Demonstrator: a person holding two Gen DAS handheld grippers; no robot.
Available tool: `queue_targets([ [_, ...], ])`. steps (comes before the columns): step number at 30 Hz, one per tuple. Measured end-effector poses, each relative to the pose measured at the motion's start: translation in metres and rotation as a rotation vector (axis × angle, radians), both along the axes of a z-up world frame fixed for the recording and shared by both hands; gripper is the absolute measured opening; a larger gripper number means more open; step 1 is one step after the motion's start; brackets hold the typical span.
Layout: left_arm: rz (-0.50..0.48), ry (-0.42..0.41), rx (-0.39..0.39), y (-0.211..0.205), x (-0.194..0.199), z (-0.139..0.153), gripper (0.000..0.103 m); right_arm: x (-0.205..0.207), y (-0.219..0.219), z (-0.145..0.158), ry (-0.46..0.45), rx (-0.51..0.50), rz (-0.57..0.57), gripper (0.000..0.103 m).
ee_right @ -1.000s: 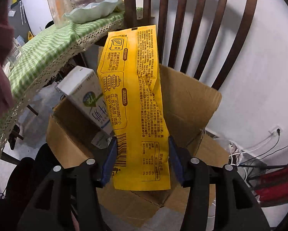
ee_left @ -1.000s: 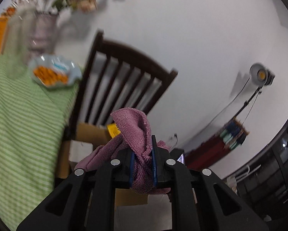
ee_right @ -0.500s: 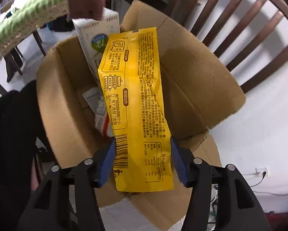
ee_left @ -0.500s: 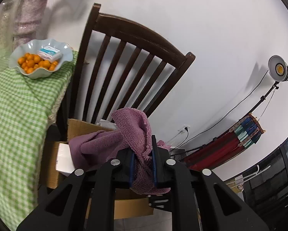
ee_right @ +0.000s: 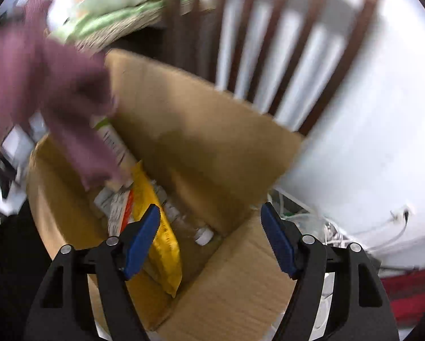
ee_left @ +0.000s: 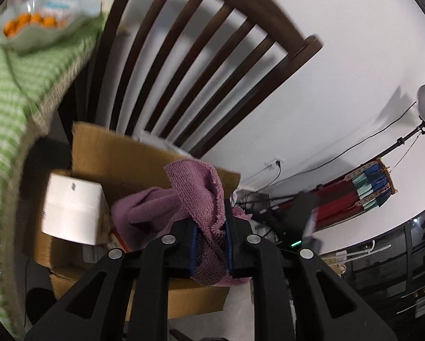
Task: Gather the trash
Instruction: 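Carry the towel and wrapper to the cardboard box and open both tools, then move both tools back over the table toward the remaining trash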
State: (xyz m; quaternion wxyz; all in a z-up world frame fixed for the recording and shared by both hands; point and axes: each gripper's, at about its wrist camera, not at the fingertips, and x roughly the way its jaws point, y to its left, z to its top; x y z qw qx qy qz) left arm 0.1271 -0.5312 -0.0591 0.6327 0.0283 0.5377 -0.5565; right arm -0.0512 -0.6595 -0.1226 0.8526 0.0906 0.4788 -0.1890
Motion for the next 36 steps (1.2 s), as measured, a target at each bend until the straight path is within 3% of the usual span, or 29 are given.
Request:
queue_targets([
  [2,0.011,-0.009,0.063,-0.008,-0.002,-0.02,0.043,-0.005,-0.005,0.008,-0.025,0.009,-0.03,0.07],
  [4,0.034,-0.055,0.128,-0.011,-0.005,-0.035,0.044,-0.012,-0.011,0.012,-0.033,0.005,-0.043,0.07],
  [7,0.038,-0.1,0.138,-0.011,-0.007,-0.034,0.049,-0.012,-0.005,0.012,-0.04,0.0,-0.037,0.07],
  [14,0.064,-0.192,0.077,0.009,-0.007,-0.001,0.055,0.002,0.01,0.008,-0.049,0.003,-0.013,0.07],
  [22,0.118,-0.349,0.03,0.051,-0.005,0.035,0.065,0.023,0.03,0.028,-0.05,-0.049,0.017,0.07],
  [28,0.182,-0.453,-0.033,0.09,0.006,0.07,0.076,0.034,0.052,0.066,-0.094,-0.122,0.026,0.071],
  [36,0.338,-0.604,-0.1,0.174,0.034,0.124,0.08,0.062,0.103,0.122,-0.232,-0.208,0.062,0.074],
])
